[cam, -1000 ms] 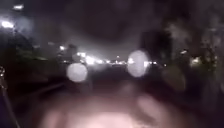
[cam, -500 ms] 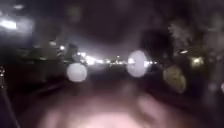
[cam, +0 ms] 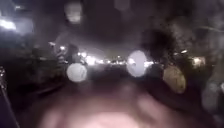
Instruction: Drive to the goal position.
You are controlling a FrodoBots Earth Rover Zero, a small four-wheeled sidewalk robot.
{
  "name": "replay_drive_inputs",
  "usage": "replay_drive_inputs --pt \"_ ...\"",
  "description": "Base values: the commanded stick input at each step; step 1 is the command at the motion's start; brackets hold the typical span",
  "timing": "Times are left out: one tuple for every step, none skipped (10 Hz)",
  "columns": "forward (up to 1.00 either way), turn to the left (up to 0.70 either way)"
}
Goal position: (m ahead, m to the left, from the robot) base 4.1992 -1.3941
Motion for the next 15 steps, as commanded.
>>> replay_drive_inputs --pt "0.50 0.00" --pt "0.50 0.00" --pt "0.50 0.03" --pt "0.50 0.02" --pt "0.50 0.00" --pt "0.50 0.00" --pt "0.50 0.00" --pt "0.50 0.00" --pt "0.50 0.00" --pt "0.50 0.00" --pt "0.50 0.00" --pt "0.50 0.00" --pt "0.50 0.02" --pt "0.50 -0.11" --pt "0.50 -0.31"
